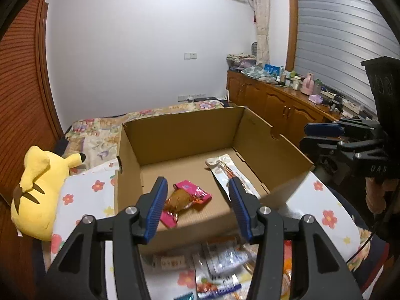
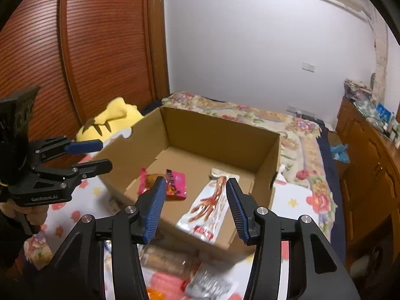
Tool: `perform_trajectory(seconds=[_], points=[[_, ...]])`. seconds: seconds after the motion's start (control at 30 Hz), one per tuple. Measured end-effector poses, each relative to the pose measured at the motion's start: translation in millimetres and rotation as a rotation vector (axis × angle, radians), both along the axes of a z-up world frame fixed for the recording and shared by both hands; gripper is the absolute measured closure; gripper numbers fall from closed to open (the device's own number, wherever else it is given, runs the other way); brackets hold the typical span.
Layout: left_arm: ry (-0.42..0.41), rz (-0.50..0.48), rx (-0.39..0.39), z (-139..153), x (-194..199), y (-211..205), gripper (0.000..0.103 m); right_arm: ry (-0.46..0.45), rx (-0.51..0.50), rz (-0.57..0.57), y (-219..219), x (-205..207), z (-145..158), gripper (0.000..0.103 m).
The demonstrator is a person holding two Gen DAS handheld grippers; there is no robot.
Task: Organize snacks
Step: 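Move both tools back to the snack pile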
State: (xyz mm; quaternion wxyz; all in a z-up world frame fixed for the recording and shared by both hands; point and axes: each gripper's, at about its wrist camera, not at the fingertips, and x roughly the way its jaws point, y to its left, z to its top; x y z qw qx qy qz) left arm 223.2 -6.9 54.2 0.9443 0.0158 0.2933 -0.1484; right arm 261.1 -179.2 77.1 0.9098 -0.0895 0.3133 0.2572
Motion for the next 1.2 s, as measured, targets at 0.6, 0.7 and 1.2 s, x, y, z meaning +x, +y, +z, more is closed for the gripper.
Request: perform_trajectory(seconds=[0.6, 0.7, 1.2], points=[[0.068, -0.076, -0.021, -58.3, -96.0, -9.0, 0.049, 0.057, 0.039, -0.092, -29.6, -136.2, -74.7, 0.049], [0.078, -0.076, -0.008, -67.6, -100.7, -11.5, 0.049, 0.08, 0.023, -0.092, -32.2, -141.3, -88.2, 0.049], [0.17, -0.14, 0.034, -112.3, -116.3, -37.4, 0.049, 0.17, -0.08, -0.092, -41.0, -148.7, -154.3, 0.051]])
